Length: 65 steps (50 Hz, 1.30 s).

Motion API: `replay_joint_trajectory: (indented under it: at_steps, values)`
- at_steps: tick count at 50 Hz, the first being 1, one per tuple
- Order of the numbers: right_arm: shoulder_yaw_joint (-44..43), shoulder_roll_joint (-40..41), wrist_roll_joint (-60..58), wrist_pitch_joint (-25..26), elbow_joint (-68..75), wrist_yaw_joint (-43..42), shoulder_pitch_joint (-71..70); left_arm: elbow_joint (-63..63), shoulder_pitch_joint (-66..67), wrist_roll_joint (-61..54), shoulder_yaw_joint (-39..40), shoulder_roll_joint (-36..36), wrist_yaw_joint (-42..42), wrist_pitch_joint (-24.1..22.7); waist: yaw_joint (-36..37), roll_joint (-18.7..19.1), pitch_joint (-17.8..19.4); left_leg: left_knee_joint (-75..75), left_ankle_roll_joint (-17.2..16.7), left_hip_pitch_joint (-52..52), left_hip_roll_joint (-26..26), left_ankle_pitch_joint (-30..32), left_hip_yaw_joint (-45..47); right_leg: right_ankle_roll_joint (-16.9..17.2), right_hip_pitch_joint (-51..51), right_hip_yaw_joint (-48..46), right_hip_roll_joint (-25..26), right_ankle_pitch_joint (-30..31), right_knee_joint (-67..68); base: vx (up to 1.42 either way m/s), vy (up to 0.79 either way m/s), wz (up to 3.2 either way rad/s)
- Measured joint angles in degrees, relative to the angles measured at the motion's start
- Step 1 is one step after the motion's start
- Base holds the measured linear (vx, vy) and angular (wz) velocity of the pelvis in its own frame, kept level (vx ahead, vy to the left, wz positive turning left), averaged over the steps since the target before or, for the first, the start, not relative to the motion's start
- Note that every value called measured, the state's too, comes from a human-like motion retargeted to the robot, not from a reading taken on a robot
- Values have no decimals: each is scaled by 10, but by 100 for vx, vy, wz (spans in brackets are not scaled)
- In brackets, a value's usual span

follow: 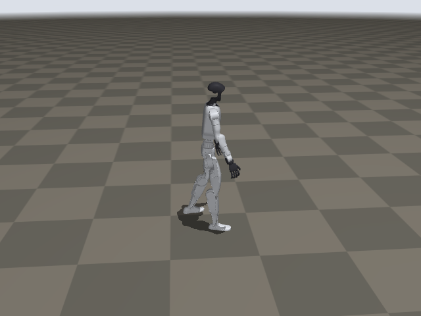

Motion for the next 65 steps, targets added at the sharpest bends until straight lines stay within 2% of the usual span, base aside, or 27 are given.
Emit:
replay_joint_trajectory:
  at_steps: [5,9,13,17,20,23,27,32,35,37,40,42,43,47,52,65]
  values:
    - [-17,10,4,-27,-5,39,75,-97,-131,30,-60,47,-14,-46,-31,11,27,-110,-54,24,21,-22,-28,0,-35,-32,29,37,-2,-47,5,40]
    - [-8,-28,-47,-49,-98,89,119,-243,-179,89,-124,139,-60,-75,-42,7,60,-158,-68,29,29,-11,-17,0,-49,-21,44,60,-8,-44,4,-3]
    - [23,-140,-139,-71,-248,128,134,-406,-187,136,-166,280,-106,-86,-50,9,73,-168,-54,13,26,6,-9,-4,-45,38,39,49,-4,-36,16,-24]
    - [23,-312,-209,-94,-423,148,114,-551,-173,137,-169,446,-141,-87,-41,21,53,-157,-58,-24,41,18,14,-31,-39,99,41,7,27,-26,4,-58]
    - [-24,-452,-212,-107,-559,161,103,-650,-138,107,-132,565,-159,-87,-22,27,30,-146,-68,-49,45,20,37,-31,-26,116,30,-20,49,-15,-1,-71]
    - [-108,-572,-182,-115,-667,170,117,-722,-81,70,-62,658,-169,-98,6,21,9,-141,-84,-63,42,18,60,-4,-2,122,16,-39,31,-8,-9,-68]
    - [-308,-690,-133,-122,-769,180,225,-793,86,48,141,726,-199,-115,55,21,-5,-142,-125,-69,85,26,89,0,14,121,71,-28,-19,-6,-43,-66]
    - [-573,-753,-128,-128,-809,165,414,-838,341,35,443,720,-189,-132,77,19,-10,-144,-126,-77,104,41,97,0,5,119,96,-22,-22,-5,-21,-17]
    - [-656,-757,-147,-131,-808,126,472,-844,401,-1,526,703,-95,-165,70,12,-6,-145,-120,-77,104,51,87,0,9,112,95,-21,-22,-1,-7,34]
    - [-692,-749,-157,-132,-809,69,494,-857,391,-83,535,685,47,-232,60,6,2,-147,-115,-77,101,57,77,0,13,103,91,-23,-22,0,-5,53]
    - [-716,-738,-165,-136,-807,-21,508,-872,312,-202,485,656,268,-389,47,4,11,-151,-109,-76,95,63,59,0,21,88,83,-28,-22,1,-2,57]
    - [-723,-734,-165,-139,-803,-42,517,-867,275,-211,454,649,334,-439,43,7,12,-152,-105,-76,92,65,49,0,23,80,79,-34,-17,1,1,51]
    - [-727,-732,-165,-140,-800,-47,522,-863,261,-206,440,649,353,-449,41,8,12,-153,-103,-76,91,65,44,0,24,75,77,-37,-13,1,3,47]
    - [-744,-724,-164,-141,-794,-39,547,-855,232,-188,400,656,361,-439,39,12,10,-152,-95,-76,84,68,27,0,26,64,67,-45,-2,1,3,37]
    - [-771,-716,-165,-138,-795,-26,582,-848,229,-190,389,664,336,-413,42,13,8,-149,-86,-75,77,67,16,0,29,58,57,-50,5,0,1,9]
    - [-833,-714,-163,-136,-789,-29,639,-840,227,-202,405,654,337,-420,50,15,6,-148,-86,-74,77,66,19,0,31,58,56,-48,3,0,0,0]
